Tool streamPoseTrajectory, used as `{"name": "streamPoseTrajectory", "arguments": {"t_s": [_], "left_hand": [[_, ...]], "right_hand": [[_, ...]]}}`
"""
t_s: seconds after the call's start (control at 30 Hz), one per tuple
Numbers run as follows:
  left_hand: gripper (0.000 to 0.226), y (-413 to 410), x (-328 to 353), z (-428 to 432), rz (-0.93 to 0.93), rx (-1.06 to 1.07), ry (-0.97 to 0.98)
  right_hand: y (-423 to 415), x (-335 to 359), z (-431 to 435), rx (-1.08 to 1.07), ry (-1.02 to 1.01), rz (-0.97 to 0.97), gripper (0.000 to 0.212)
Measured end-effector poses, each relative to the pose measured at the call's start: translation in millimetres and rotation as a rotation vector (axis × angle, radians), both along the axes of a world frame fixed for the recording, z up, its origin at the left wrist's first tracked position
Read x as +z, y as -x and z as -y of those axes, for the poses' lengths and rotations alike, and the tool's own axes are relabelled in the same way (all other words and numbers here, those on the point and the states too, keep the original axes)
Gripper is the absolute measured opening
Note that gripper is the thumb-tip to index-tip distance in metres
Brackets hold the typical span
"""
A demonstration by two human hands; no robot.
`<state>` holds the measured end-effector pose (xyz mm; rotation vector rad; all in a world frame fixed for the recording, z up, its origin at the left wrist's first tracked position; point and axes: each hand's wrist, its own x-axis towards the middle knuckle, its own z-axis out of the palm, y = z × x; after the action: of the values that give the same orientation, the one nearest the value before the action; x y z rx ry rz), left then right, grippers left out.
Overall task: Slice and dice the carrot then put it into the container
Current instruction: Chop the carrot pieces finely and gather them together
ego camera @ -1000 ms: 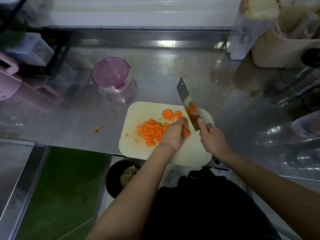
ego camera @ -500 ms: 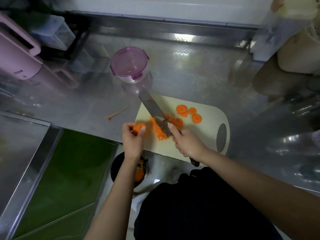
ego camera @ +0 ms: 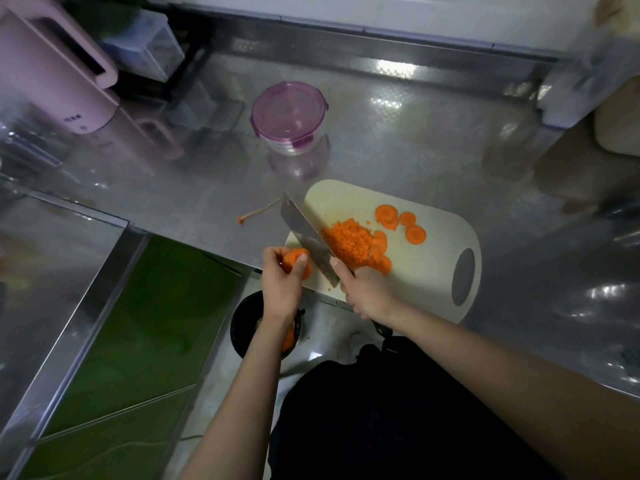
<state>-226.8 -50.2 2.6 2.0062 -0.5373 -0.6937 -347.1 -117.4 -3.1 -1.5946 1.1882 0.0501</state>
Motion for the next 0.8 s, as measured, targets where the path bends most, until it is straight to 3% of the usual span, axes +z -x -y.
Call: {"name": "streamPoseTrajectory", "arguments": {"t_s": [0.23, 0.7, 0.8], "left_hand": [[0.019, 4.0, -2.0, 0.0, -0.008, -0.080, -0.043], [0.020, 13.2, -12.2, 22.9, 0.063, -0.080, -0.124], [0.020, 14.0, -12.6, 27.4, 0.088, -0.089, -0.065]], "right_hand": [[30.0, -5.8, 14.2, -0.204, -0.151, 0.069, 0.056], [31.2, -7.9, 8.8, -0.226, -0.083, 0.110, 0.059], [29.6, -9.4, 8.4, -0.200, -0.054, 0.125, 0.060]]}}
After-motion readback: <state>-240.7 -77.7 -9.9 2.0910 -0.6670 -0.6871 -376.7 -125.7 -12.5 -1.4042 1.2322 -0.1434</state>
